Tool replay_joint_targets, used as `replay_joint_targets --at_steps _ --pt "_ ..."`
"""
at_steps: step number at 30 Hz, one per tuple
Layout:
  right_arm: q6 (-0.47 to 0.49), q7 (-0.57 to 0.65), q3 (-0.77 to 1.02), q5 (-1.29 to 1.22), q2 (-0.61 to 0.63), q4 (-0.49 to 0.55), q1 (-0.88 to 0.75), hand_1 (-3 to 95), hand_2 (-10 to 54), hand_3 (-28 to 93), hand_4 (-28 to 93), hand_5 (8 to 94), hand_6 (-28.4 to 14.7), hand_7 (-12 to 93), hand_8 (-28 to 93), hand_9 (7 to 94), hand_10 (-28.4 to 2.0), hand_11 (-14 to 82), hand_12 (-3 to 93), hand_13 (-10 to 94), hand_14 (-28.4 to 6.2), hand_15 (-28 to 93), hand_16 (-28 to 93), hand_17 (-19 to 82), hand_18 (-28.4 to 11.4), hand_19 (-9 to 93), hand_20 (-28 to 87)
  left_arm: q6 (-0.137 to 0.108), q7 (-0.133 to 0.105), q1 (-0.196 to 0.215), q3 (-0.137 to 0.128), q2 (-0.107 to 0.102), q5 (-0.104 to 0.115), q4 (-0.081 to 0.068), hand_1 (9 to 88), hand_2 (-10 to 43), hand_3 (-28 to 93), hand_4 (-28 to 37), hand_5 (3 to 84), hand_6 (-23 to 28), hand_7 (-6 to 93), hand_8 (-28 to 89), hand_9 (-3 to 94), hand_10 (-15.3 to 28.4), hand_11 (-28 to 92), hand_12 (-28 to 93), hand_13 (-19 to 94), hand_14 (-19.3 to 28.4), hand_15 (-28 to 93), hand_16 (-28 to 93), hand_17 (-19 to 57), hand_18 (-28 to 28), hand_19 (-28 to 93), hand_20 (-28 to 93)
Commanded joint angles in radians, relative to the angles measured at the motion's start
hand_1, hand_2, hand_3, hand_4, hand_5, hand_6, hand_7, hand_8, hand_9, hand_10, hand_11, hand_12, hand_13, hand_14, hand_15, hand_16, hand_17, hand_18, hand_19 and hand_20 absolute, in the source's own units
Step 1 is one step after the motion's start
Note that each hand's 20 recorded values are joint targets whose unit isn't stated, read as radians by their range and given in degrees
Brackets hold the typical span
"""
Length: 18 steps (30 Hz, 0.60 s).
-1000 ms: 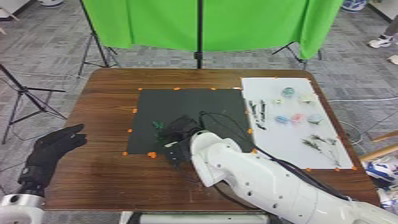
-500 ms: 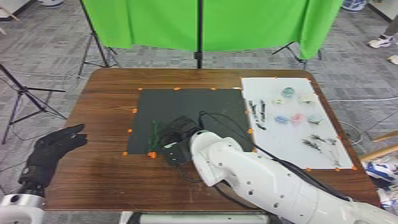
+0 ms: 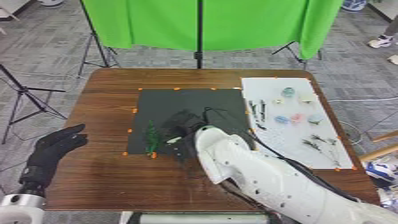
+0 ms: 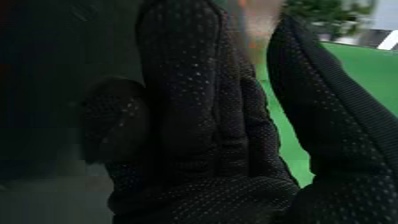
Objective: Arrange flowers
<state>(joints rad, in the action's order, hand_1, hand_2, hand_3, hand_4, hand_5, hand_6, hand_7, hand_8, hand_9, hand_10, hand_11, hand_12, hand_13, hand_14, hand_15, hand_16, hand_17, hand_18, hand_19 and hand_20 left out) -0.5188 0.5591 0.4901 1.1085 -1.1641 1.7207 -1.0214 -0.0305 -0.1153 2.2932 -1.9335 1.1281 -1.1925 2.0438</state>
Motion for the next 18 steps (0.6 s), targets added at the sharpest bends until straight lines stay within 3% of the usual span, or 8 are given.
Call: replay_joint_targets --at_steps 1,3,9,18 --pt "0.045 -0.134 0.297 0.304 0.277 0.259 -0.069 46.5 -9.5 62 -9 68.8 -5.6 18 1 83.3 -15.2 21.5 19.7 94 -4.7 39 24 74 -6.4 70 48 0.016 0.017 0.006 -0.013 0.001 -0.004 -0.001 32.4 -1.1 62 -17.2 47.6 5.7 12.0 -6 48.5 15.1 19 11 40 19.7 23 -1 11.0 15.8 22 23" --pt "0.057 -0.123 0.394 0.454 0.335 0.306 -0.135 44.4 -9.5 63 -10 68.3 -5.0 19 -5 82.0 -14.8 21.6 19.9 94 -4.9 38 27 72 -6.8 73 45 0.015 0.018 0.013 -0.018 0.005 -0.005 0.004 32.5 -1.1 62 -17.2 47.6 5.8 12.0 -6 48.5 15.0 19 11 40 19.6 23 -1 11.0 15.8 22 23" --pt "0.16 0.034 0.668 0.924 0.455 0.359 -0.377 40.4 -9.5 62 -11 67.7 -4.9 18 -6 81.2 -14.7 21.3 20.6 94 -5.0 38 29 71 -7.0 76 43 0.02 0.024 0.012 -0.027 -0.001 -0.009 0.006 32.5 -1.3 62 -17.2 47.6 5.8 12.0 -6 48.5 15.0 19 11 40 19.6 23 -1 11.0 15.8 22 23" --pt "0.458 0.195 0.881 1.105 0.523 0.322 -0.641 36.5 -9.5 59 -12 67.3 -5.3 15 -6 81.5 -14.9 23.0 22.4 94 -4.7 41 31 70 -7.0 81 41 0.023 0.027 0.019 -0.036 0.001 -0.011 0.011 32.6 -1.2 62 -17.2 47.6 5.8 11.9 -6 48.4 15.0 19 11 40 19.6 23 -1 11.0 15.8 22 23"
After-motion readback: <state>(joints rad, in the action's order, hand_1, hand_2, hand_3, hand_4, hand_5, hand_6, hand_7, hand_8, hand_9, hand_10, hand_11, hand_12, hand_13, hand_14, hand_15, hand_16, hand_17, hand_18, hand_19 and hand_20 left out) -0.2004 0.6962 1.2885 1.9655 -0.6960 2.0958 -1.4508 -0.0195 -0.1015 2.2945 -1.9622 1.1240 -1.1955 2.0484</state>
